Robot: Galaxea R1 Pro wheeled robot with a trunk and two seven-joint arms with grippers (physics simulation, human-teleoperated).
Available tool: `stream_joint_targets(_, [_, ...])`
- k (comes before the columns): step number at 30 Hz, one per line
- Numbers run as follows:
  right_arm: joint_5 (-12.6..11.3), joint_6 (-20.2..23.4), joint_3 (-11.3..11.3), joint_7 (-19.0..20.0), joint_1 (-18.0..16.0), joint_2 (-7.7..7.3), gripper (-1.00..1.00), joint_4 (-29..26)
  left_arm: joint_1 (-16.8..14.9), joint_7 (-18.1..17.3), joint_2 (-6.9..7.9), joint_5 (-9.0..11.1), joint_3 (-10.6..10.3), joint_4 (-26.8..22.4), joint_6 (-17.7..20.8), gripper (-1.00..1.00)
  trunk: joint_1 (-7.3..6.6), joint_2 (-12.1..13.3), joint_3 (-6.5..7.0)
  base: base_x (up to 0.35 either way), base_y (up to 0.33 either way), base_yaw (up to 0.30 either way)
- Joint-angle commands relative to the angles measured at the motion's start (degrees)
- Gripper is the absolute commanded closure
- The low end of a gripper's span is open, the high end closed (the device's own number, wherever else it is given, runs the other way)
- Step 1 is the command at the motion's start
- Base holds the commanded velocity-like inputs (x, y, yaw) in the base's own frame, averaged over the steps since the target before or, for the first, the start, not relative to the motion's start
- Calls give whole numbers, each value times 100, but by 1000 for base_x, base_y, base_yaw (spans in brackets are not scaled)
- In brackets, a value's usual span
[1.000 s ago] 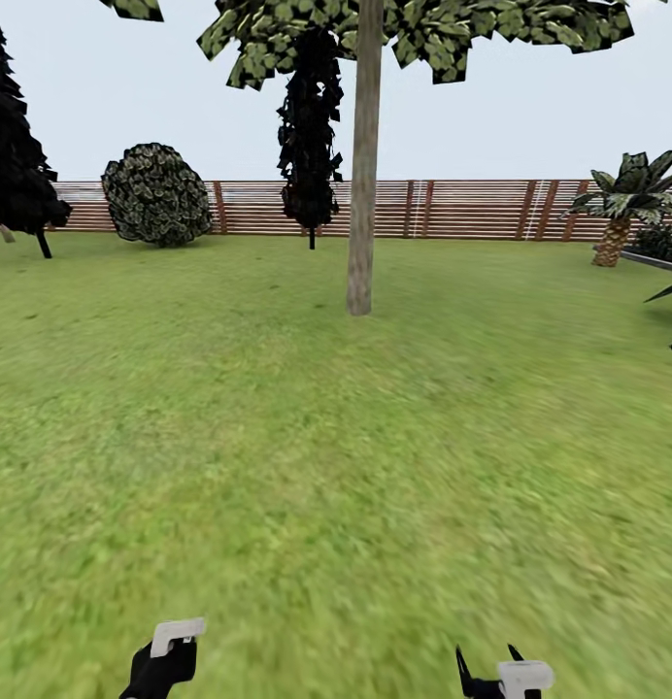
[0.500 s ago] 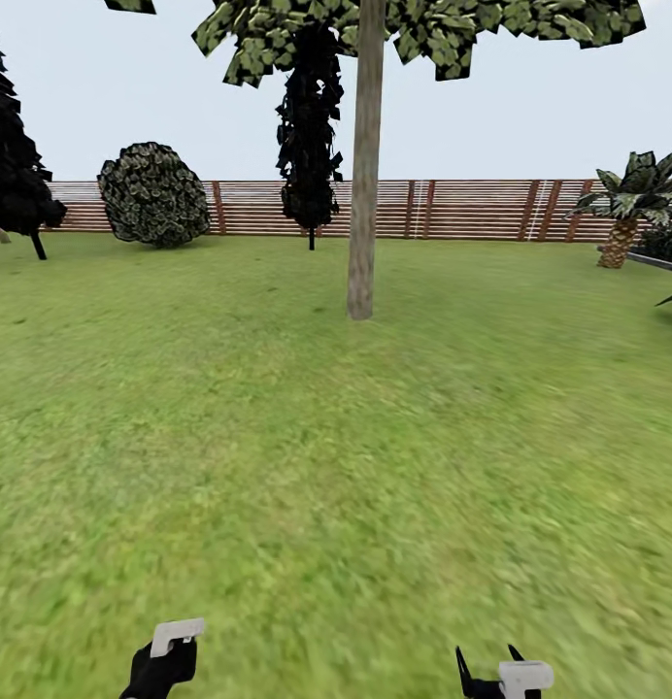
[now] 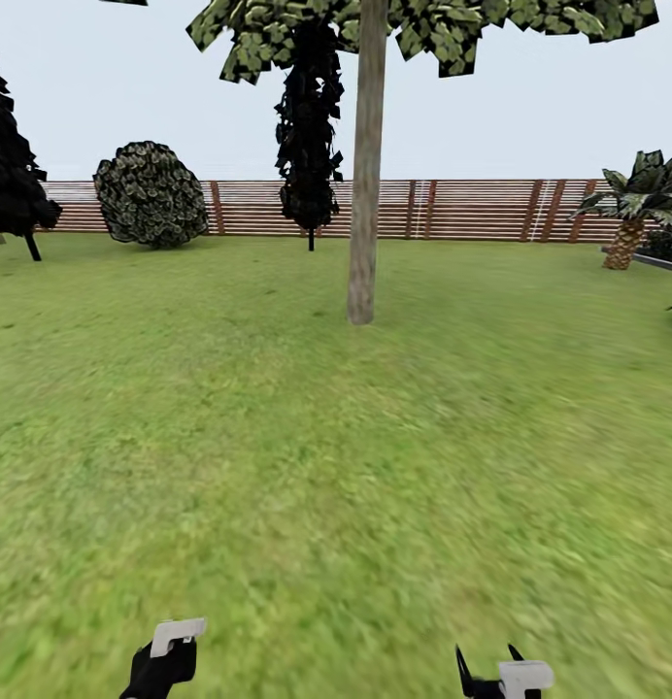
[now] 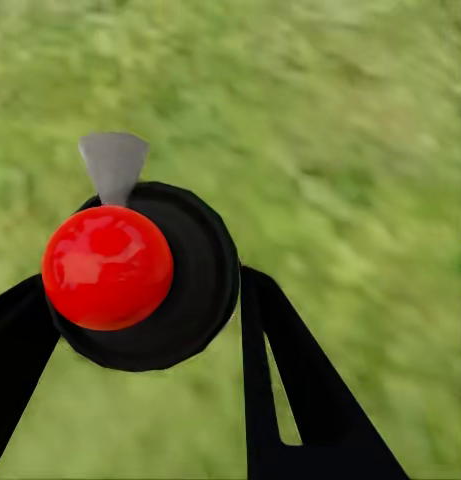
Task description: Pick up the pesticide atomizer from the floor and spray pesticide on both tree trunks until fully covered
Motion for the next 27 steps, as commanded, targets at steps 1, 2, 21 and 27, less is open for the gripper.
stream_joint_targets(1, [-1,-14,1,8,-4,0,-100,4,-3,4,0,25,-1,4,-19,100,2,-2,-5,339,0,0])
stream_joint_targets(2, [-1,-14,1,8,-3,0,-100,4,-3,5,0,24,-1,4,-19,100,2,-2,-5,339,0,0])
stream_joint_targets(21, [-1,-14,1,8,-2,-3,-100,4,-3,6,0,23,-1,4,-19,100,2,-2,-5,339,0,0])
stream_joint_targets(27, [-1,-14,1,8,-1,-4,-100,4,-3,6,0,23,-1,4,-19,100,2,-2,-5,339,0,0])
